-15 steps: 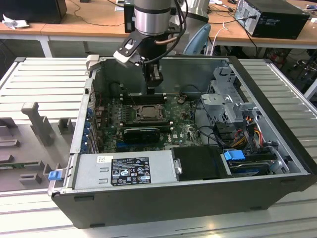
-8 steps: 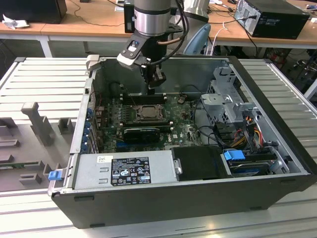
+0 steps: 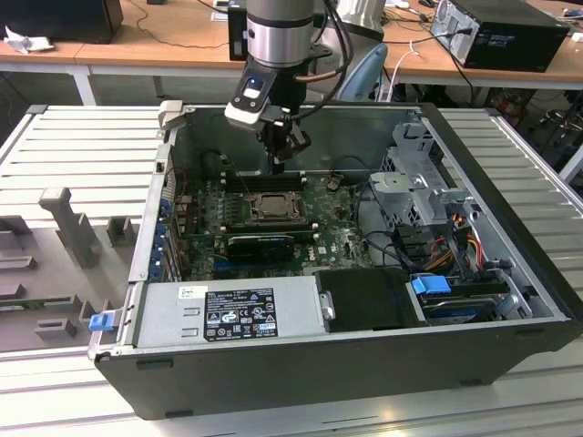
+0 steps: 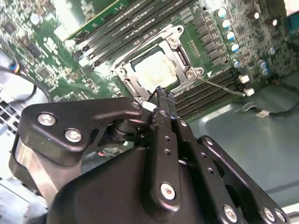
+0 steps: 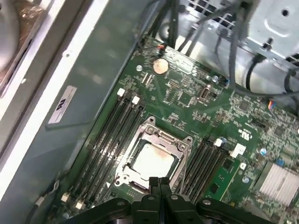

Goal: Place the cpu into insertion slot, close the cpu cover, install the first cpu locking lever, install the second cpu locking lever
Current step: 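Install the first cpu locking lever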

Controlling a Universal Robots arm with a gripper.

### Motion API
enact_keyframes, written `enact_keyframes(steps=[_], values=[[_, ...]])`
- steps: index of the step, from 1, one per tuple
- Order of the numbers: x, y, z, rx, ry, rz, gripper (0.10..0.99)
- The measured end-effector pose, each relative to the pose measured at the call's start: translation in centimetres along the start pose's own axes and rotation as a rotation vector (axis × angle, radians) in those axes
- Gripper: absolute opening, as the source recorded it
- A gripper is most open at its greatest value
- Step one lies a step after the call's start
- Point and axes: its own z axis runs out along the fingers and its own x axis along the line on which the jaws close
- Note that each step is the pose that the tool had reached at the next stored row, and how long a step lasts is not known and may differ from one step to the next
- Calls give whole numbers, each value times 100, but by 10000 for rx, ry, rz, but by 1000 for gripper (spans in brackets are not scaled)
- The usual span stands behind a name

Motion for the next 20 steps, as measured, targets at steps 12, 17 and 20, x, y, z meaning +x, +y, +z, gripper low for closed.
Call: enact_keyframes(steps=[12,17,20], values=[[-3,5,0,-41,37,-2512,106],[-4,7,0,-53,47,-3230,106],[-4,7,1,-61,55,-3723,106]])
